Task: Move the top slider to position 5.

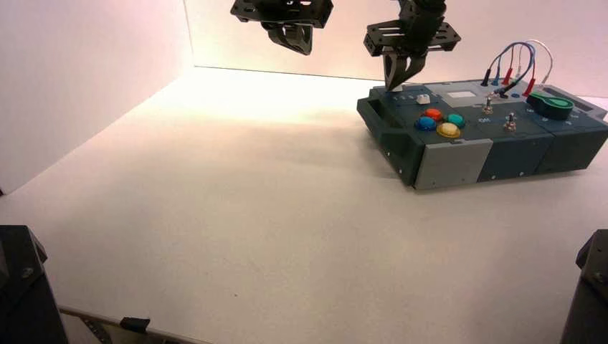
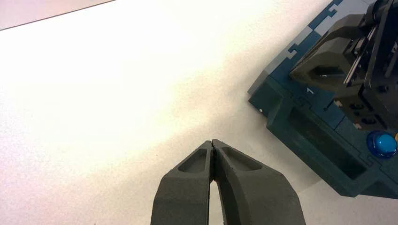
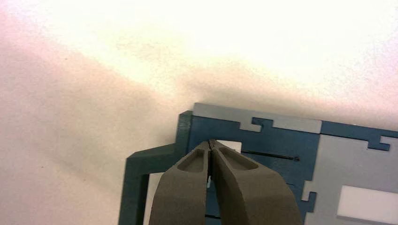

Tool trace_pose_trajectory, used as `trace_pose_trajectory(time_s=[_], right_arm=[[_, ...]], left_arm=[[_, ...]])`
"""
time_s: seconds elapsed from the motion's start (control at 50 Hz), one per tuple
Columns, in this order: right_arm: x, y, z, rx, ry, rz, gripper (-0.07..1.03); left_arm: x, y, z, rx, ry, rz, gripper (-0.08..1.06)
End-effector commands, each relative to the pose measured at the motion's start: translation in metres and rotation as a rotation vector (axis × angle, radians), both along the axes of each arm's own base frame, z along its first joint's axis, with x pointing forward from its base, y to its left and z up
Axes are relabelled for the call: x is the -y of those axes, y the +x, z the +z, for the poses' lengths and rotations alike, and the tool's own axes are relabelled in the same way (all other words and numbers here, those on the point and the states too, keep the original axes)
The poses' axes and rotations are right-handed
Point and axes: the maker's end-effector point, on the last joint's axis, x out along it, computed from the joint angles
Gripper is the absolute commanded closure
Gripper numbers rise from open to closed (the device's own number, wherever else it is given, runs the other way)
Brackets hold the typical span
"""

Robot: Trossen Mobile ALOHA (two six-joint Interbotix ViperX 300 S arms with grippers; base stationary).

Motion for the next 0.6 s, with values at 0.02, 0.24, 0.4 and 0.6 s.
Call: trace_pose_trajectory(time_s=[0.02, 0.24, 0.4, 0.6], right_arm=[[0.008, 0.009, 0.011, 0.038, 0.001, -0.012, 0.98], [0.029, 0.013, 0.01, 0.035, -0.012, -0.049, 0.98], [0.046, 0.014, 0.009, 0.033, -0.02, -0.079, 0.98], [0.061, 0.014, 0.012, 0.038, -0.03, -0.104, 0.98]], left_arm=[[0.0, 0.004, 0.015, 0.035, -0.015, -0.002, 1.01], [0.0, 0.004, 0.015, 0.035, -0.015, -0.002, 1.01], [0.0, 0.004, 0.015, 0.032, -0.014, -0.002, 1.01], [0.0, 0.004, 0.015, 0.032, -0.013, -0.003, 1.01]])
